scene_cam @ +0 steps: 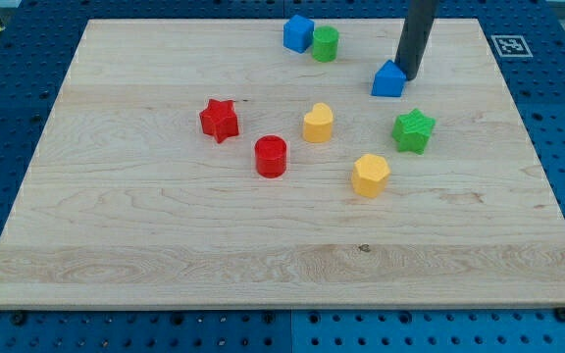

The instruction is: Nudge blue cube left a bit

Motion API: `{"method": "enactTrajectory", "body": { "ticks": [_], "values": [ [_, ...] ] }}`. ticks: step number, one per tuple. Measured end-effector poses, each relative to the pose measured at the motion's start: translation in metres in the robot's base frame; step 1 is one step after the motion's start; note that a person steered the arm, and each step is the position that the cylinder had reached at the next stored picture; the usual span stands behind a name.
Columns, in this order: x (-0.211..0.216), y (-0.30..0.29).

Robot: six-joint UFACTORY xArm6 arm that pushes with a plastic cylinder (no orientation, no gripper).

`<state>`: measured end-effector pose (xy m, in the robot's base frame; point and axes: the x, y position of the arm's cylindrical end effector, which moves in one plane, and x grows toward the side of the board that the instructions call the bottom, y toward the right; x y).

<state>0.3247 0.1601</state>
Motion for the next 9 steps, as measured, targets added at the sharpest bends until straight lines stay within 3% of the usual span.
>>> {"method": "enactTrajectory", "body": {
  "ticks": [4,6,9],
  "values": [
    [0.001,-0.042],
    [-0.093,-0.042],
    [-0.101,-0.121]
  ]
}}
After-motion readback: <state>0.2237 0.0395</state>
